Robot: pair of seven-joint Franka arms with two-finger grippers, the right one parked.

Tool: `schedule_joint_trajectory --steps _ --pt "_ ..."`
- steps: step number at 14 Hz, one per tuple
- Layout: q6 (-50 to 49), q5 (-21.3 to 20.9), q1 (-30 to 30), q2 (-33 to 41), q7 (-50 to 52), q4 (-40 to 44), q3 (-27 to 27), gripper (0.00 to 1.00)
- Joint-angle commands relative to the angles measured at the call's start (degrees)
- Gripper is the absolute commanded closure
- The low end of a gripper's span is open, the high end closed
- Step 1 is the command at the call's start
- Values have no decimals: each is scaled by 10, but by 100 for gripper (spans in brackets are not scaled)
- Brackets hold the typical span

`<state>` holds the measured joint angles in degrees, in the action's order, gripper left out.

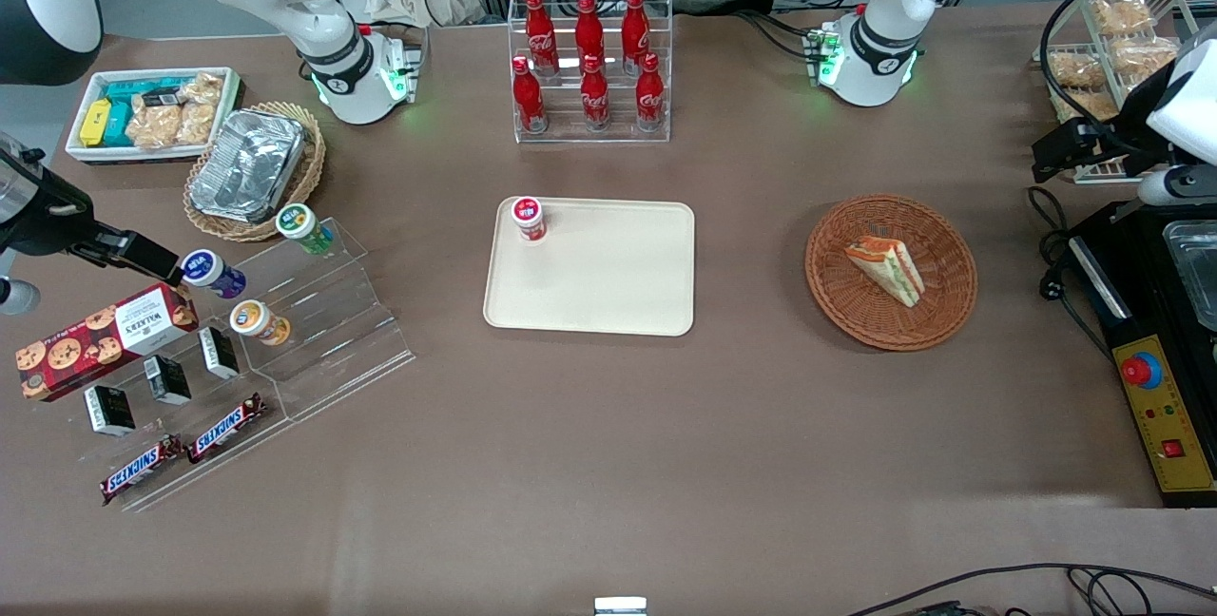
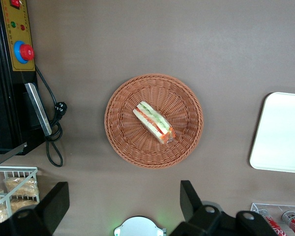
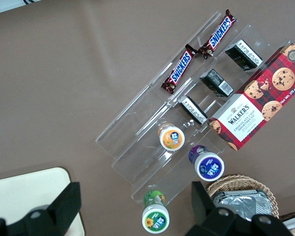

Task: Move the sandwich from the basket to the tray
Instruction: 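Move the left gripper over the wrapped sandwich in the wicker basket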

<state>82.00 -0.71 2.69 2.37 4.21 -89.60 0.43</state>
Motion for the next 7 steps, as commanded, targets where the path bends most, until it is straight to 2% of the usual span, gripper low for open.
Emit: schedule_joint_trajectory --steps 1,4,7 --pt "-4 5 3 2 6 0 -1 0" --pt "-8 -2 4 2 6 -3 -2 0" --pt "30 -5 4 50 18 -114 -2 0"
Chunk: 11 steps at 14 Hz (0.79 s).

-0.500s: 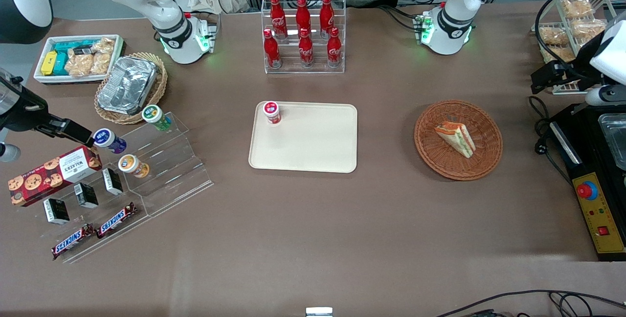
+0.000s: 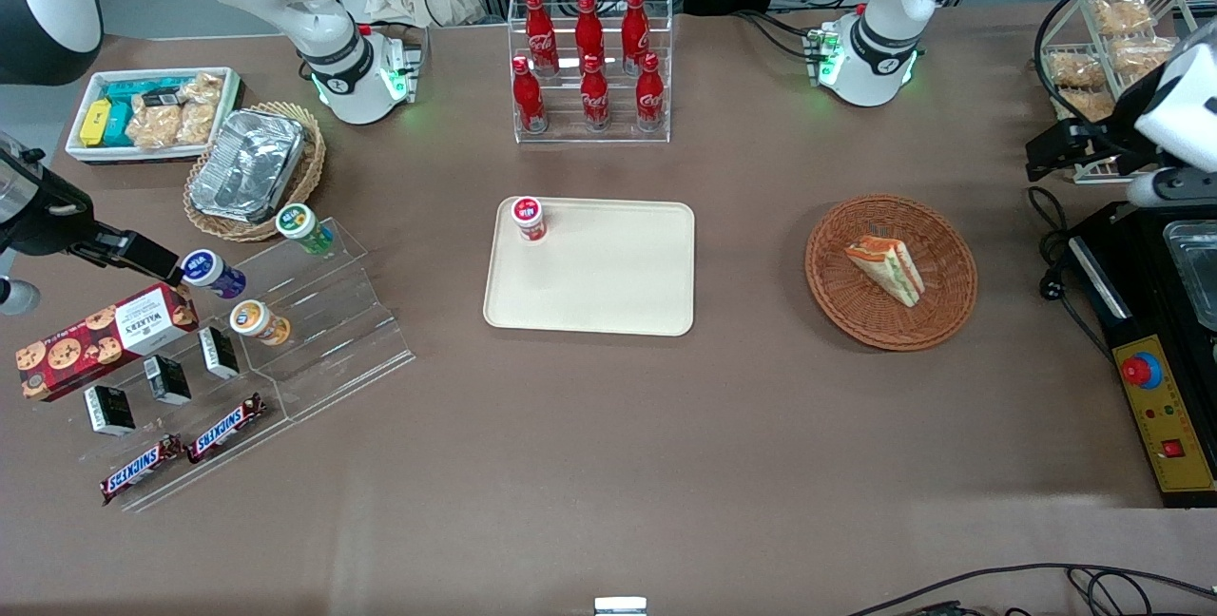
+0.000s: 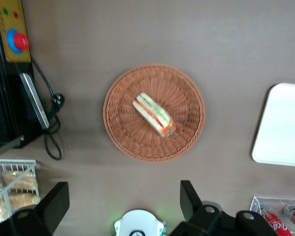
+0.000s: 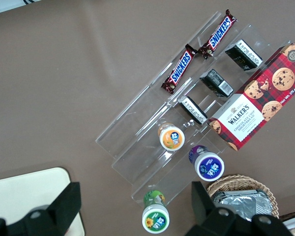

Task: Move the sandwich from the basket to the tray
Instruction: 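Move the left gripper over the wrapped sandwich in the wicker basket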

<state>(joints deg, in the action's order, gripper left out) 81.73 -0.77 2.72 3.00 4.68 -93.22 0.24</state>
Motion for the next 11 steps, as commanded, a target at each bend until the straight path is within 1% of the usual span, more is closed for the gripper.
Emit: schedule_joint_trajectory --steps 1,4,5,7,8,11 --pt "67 -5 4 65 33 -120 0 0" --pt "228 -5 10 146 130 -301 -4 0" --pt "256 -4 10 161 148 -344 -5 0" --pt "270 -1 10 162 186 -391 -6 0" --pt "286 -1 10 158 221 -404 -6 0" --pt "410 -1 10 146 346 -474 -25 0"
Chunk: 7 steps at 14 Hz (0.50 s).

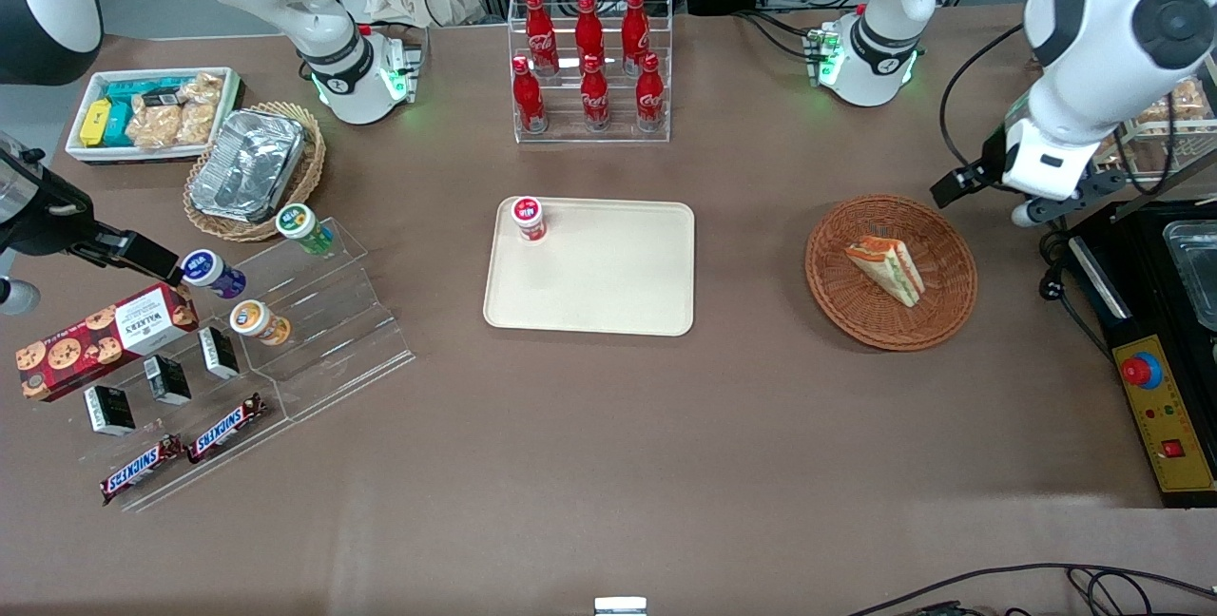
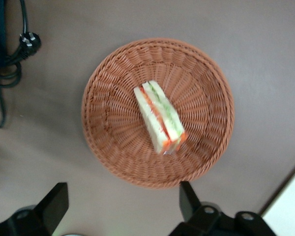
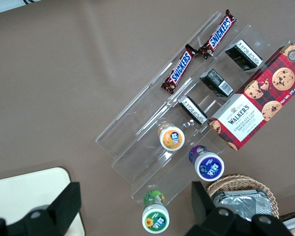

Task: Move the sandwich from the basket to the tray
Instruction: 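Move the left gripper over the wrapped sandwich in the wicker basket, then lower the open left gripper around the sandwich and close it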

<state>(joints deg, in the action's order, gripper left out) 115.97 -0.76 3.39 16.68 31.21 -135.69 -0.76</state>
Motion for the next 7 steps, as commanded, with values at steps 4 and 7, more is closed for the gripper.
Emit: schedule_joint_trajectory --steps 4,7 --pt "175 -20 4 -62 225 -60 -50 0" --pt "243 -24 15 -108 275 -66 -50 0"
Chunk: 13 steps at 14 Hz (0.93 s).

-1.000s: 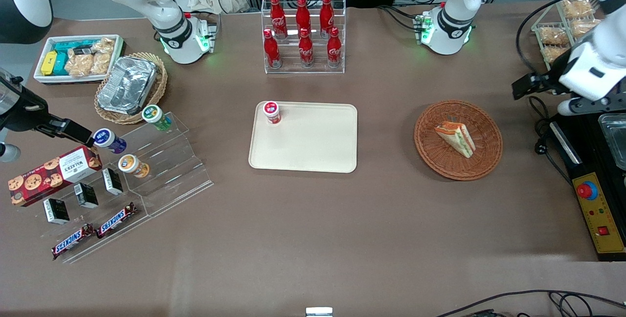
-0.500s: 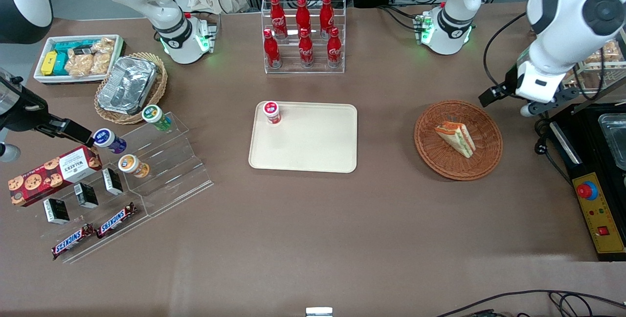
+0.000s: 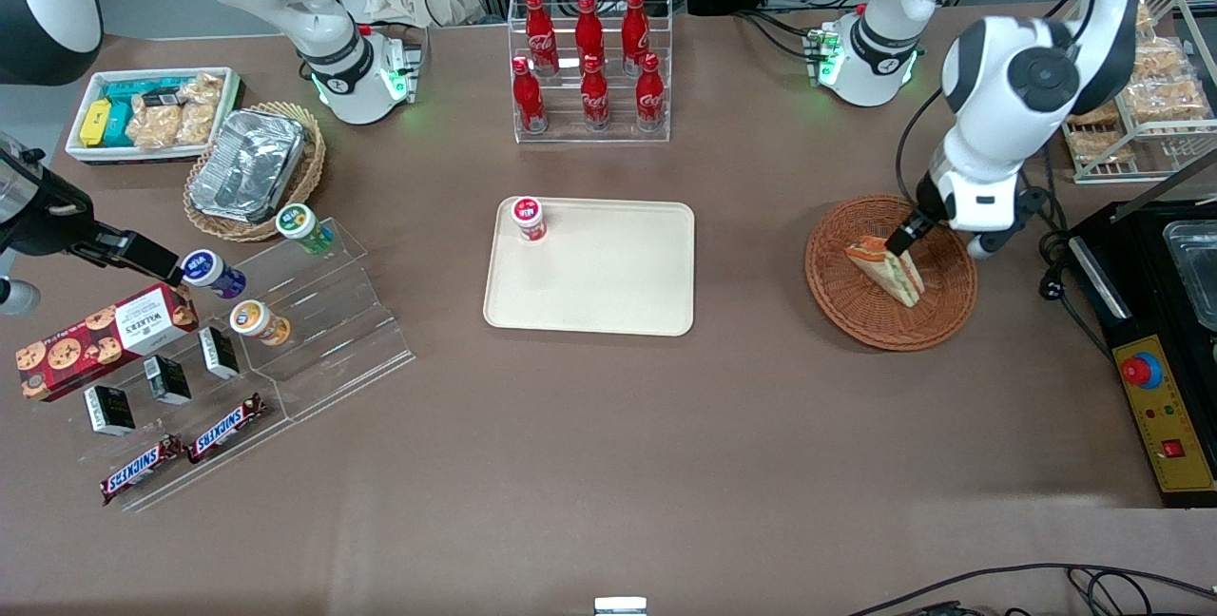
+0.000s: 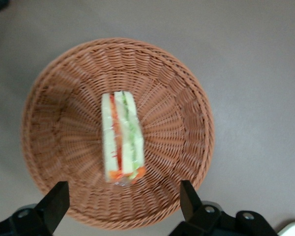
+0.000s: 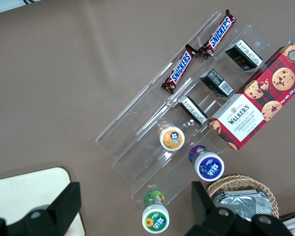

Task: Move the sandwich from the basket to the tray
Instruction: 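Lower the open left gripper around the sandwich and close it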

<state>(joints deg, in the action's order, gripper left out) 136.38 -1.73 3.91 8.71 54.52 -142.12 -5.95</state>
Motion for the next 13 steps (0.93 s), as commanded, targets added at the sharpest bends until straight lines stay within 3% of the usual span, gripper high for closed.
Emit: schedule_joint_trajectory --steps 1,7,13 --pt "55 -21 9 -37 45 -5 2 0" --pt "132 -30 9 -78 46 -27 5 0" --pt "156 -48 -2 -69 44 -49 8 0"
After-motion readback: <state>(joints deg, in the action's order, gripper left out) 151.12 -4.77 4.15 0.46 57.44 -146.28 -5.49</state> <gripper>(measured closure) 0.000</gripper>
